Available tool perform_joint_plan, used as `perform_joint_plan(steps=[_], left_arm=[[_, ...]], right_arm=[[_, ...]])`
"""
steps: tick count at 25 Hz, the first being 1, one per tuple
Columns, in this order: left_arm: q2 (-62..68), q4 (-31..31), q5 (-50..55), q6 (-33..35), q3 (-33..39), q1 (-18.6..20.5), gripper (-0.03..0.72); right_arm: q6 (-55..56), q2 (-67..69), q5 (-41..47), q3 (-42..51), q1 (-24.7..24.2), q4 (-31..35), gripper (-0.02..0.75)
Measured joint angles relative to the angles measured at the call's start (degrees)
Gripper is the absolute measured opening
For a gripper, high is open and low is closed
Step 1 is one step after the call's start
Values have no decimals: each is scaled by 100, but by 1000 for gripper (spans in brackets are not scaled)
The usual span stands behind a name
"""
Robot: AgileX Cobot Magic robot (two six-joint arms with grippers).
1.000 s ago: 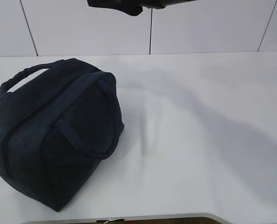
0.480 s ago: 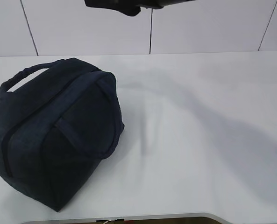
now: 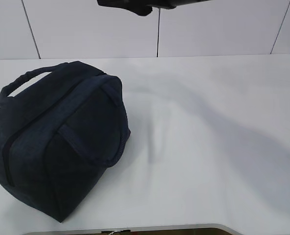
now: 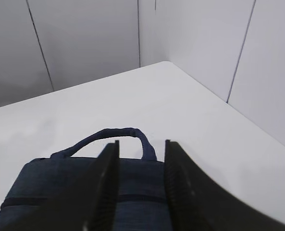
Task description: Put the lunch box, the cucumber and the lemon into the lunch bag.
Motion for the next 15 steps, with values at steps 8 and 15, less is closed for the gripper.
perform_joint_plan(steps=[8, 15], left_arm=[[0, 0, 0, 0, 0, 0, 242], [0, -48, 0, 0, 0, 0, 242]], right_arm=[[0, 0, 49, 0, 0, 0, 267], [0, 0, 283, 0, 0, 0, 267]])
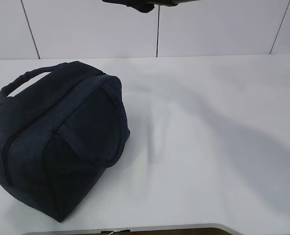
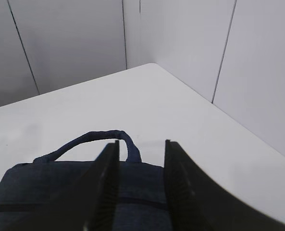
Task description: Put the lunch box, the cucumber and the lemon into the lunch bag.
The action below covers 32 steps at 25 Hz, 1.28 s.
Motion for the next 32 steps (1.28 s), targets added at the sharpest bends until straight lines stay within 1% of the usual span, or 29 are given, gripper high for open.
perform_joint_plan(steps=[12, 21, 29, 32], left_arm=[[0, -147, 0, 0, 0, 0, 242], [0, -147, 0, 0, 0, 0, 242], [0, -160, 0, 0, 0, 0, 242], [0, -160, 0, 0, 0, 0, 242]], right_arm=[[0, 0, 65, 0, 0, 0, 267], [13, 0, 958, 11, 0, 0, 267], [37, 0, 1310, 374, 0, 0, 267], [-265, 0, 1529, 398, 0, 0, 267]])
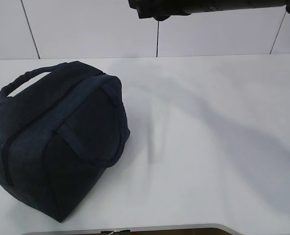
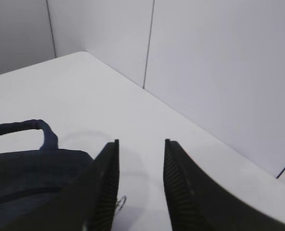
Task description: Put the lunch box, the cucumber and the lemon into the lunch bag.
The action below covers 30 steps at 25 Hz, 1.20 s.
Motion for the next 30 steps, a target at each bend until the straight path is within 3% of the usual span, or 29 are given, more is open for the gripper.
perform_joint_plan(steps=[6, 17, 30], left_arm=[[0, 0, 0, 0, 0, 0, 242], [0, 0, 0, 0, 0, 0, 242], [0, 0, 0, 0, 0, 0, 242]], right_arm=[[-1170, 0, 272, 0, 0, 762, 267], [-3481, 0, 1212, 184, 0, 3310, 267], [-6230, 0, 1684, 256, 25, 6220, 266]])
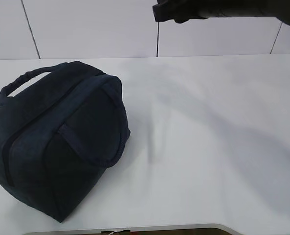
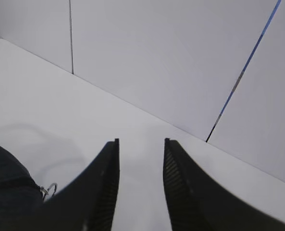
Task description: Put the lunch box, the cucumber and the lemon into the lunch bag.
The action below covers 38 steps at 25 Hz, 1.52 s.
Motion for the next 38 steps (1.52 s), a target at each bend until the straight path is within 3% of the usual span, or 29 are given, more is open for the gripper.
perform_joint_plan(steps=[3, 6, 38], left_arm=[[0, -10, 0, 0, 0, 0, 242], [0, -4, 0, 0, 0, 0, 242], [0, -4, 0, 0, 0, 0, 242]], right_arm=[[-839, 0, 217, 0, 29, 802, 259], [-1325, 0, 342, 0, 67, 1108, 250], [-1498, 0, 765, 0, 249, 872, 248]])
